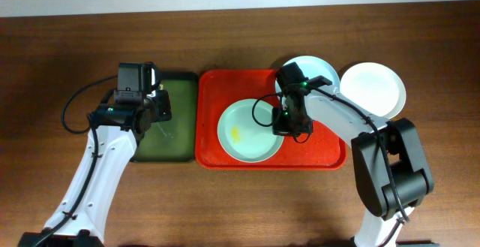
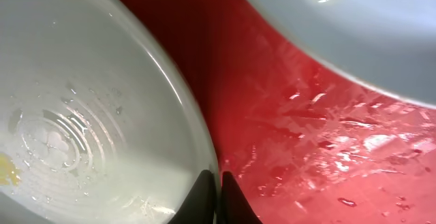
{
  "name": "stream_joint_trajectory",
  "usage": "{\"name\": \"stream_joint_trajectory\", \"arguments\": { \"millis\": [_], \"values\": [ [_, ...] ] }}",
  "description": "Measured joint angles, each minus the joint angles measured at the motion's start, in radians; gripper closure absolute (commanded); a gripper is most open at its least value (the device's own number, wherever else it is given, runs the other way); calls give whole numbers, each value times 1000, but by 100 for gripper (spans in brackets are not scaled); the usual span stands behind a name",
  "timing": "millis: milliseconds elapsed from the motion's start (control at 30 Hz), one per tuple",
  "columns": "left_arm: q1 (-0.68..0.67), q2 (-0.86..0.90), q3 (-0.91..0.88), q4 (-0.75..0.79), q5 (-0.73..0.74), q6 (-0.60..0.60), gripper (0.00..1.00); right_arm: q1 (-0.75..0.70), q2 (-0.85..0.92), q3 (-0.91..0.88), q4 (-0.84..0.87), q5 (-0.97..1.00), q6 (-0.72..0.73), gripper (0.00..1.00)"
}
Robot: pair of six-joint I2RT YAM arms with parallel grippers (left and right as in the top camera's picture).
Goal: Clean dirty plates on tray and stack at the side
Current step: 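Lift the sponge with the left gripper and move it over the light-blue plate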
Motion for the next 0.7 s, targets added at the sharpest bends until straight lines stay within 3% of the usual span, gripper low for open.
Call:
{"name": "stream_joint_trajectory", "arguments": {
  "millis": [167, 233, 300, 333, 467, 700],
  "values": [
    [0, 0, 0, 0, 0, 0, 100, 19, 0, -1, 41, -51, 0, 96],
    [0, 0, 0, -1, 0, 0, 100, 29, 0, -1, 44, -58, 1, 75],
    [0, 0, 0, -3, 0, 0, 100, 30, 0, -1, 53, -60, -1, 72],
    [0, 0, 0, -3, 0, 0, 100, 29, 0, -1, 69, -61, -3, 74],
    [0, 0, 0, -7, 0, 0, 100, 29, 0, -2, 103, -61, -2, 96],
    [0, 0, -2, -8, 0, 0, 100, 29, 0, -2, 97, -55, -6, 96]
  ]
}}
